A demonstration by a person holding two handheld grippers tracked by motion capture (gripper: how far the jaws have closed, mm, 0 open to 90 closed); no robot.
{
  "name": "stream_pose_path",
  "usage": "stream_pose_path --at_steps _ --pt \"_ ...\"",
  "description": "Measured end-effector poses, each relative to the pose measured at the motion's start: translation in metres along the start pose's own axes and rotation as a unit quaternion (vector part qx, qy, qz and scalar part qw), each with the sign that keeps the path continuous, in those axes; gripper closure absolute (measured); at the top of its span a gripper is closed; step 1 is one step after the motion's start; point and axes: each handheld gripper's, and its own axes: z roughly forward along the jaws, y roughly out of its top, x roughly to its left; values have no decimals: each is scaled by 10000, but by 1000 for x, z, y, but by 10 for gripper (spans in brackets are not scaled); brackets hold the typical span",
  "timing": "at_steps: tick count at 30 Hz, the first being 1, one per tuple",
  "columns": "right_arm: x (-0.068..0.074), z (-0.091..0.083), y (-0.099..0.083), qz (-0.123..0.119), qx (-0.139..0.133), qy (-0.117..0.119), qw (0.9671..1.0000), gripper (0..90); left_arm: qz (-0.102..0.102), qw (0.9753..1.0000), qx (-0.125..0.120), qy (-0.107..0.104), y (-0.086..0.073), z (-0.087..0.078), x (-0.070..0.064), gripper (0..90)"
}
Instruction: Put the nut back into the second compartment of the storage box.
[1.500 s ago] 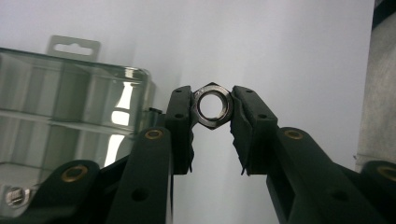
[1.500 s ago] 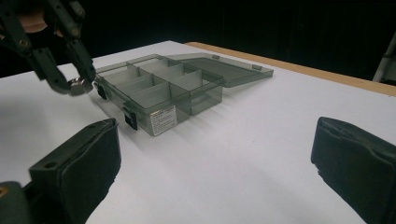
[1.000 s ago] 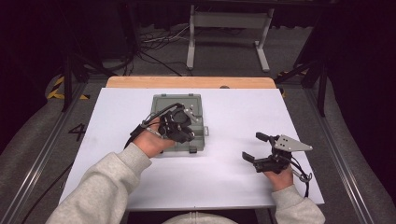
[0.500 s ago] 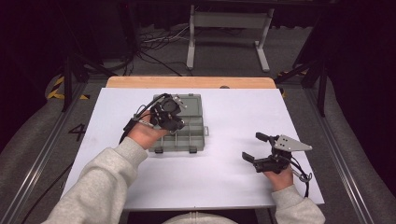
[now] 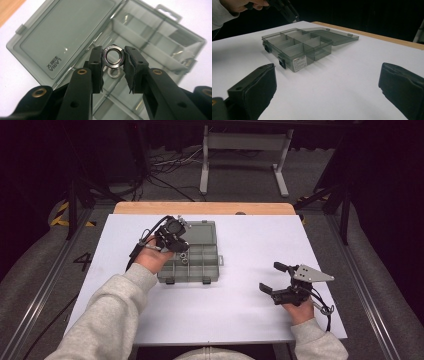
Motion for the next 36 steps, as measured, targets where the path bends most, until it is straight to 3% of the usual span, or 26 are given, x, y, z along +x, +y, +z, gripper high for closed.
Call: stream_pose_path --at_steps 6,16,20,21,25,27,31,34,36 --pt "0 0 0 8 3 3 10000 21 -107 9997 226 28 -5 16 10 695" --pt "0 -1 -1 17 6 6 10000 21 -120 9985 537 -18 -11 35 14 695" --pt "0 -1 0 9 3 6 10000 20 -190 9986 490 -86 -13 36 15 692" --pt "0 -1 0 -1 11 2 10000 20 -202 9988 443 -107 -13 35 15 680" --pt "-1 -1 0 -11 5 -7 10000 20 -278 9990 128 -335 -17 26 16 461" --pt "-1 0 0 -6 0 3 10000 20 -271 9990 -147 -337 -21 19 14 307" --pt "-1 1 1 -17 -9 11 10000 20 -224 9966 -719 -342 -32 3 8 132" --pt "-1 2 1 -25 -11 12 10000 20 -168 9922 -1160 -430 -43 -10 2 94" --pt "-1 2 1 -24 -15 13 10000 19 -133 9872 -1491 -546 -51 -18 -1 76"
